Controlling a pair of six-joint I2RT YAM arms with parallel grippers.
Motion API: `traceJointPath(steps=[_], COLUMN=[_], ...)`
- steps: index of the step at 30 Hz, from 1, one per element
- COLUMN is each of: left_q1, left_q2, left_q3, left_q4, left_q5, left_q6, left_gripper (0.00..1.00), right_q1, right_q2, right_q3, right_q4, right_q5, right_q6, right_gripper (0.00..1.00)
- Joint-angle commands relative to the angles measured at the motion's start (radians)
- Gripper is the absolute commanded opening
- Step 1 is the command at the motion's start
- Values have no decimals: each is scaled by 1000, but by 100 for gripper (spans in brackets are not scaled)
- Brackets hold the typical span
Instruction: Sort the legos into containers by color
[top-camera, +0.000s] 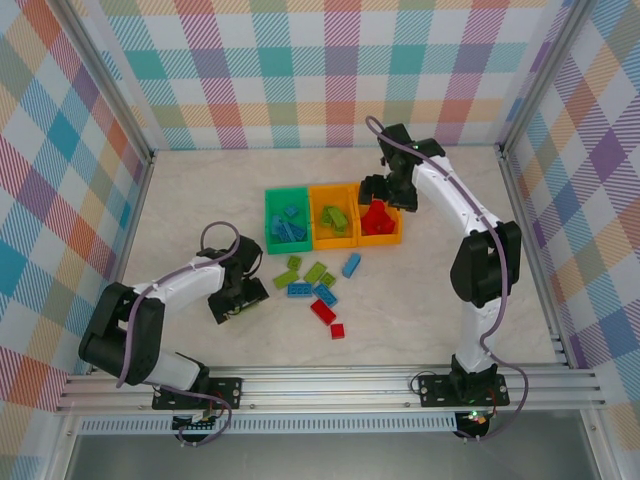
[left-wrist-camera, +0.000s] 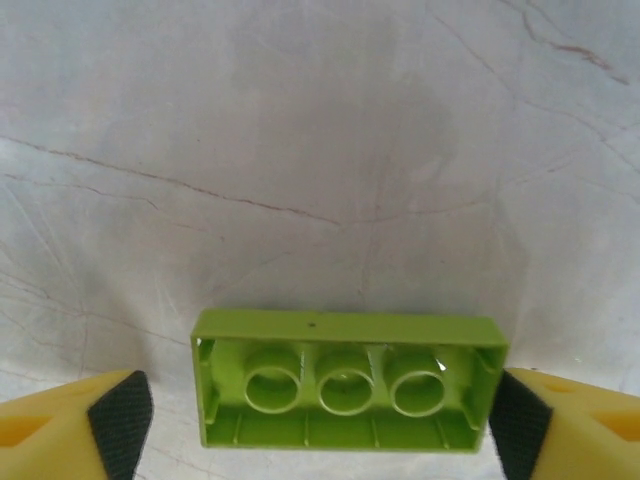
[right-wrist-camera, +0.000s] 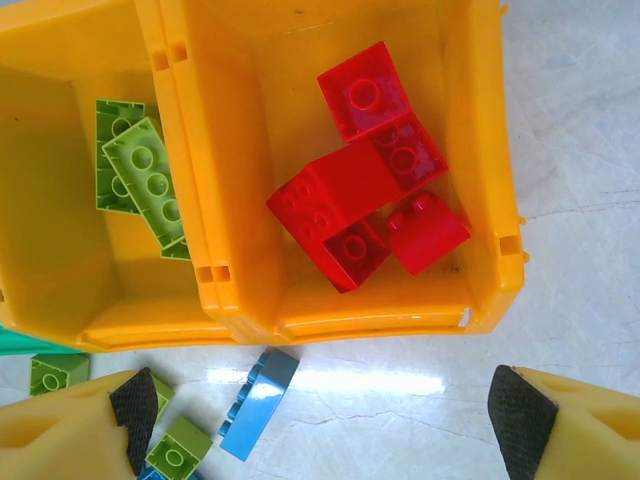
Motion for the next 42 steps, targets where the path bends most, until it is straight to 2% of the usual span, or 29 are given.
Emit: traceJointPath(steps=[1,3,8,14,19,22,28,35,42], left_q1=[21,25,26,26,25,23,-15,-87,-110], left_q2=[16,24,32,-19,-25,52,324,664,805], left_q3=[-13,-14,-7,75,270,416,771,1223,1362], left_q4=[9,8,15,-5,11,40,46,-103,-110], left_q5=[-1,-8,-14,-32,-19,23,136,163,211], left_q6=[11,30,40,39,97,151,255,353,353], left_gripper=[75,65,61,59,60,61,62,62,63], right_q1=[-2,-2,-3,-6,-2,-1,48,246,429], right_q2=[-46,-57,-90,-126,-205,-278,-414,-504,-561], right_q3=[-13,-18,-27,-49,-213,-355,-600,-803,-934], right_q4=[-13,-13,-5,-1,76,138,246,301,324], right_q5=[5,8,4,-1,-36,-51,-81,-14,-28], right_q6=[-20,-19,-12,-14,-42,-14,51,204,420], right_gripper=[88,88,88,88,87,86,84,83,80])
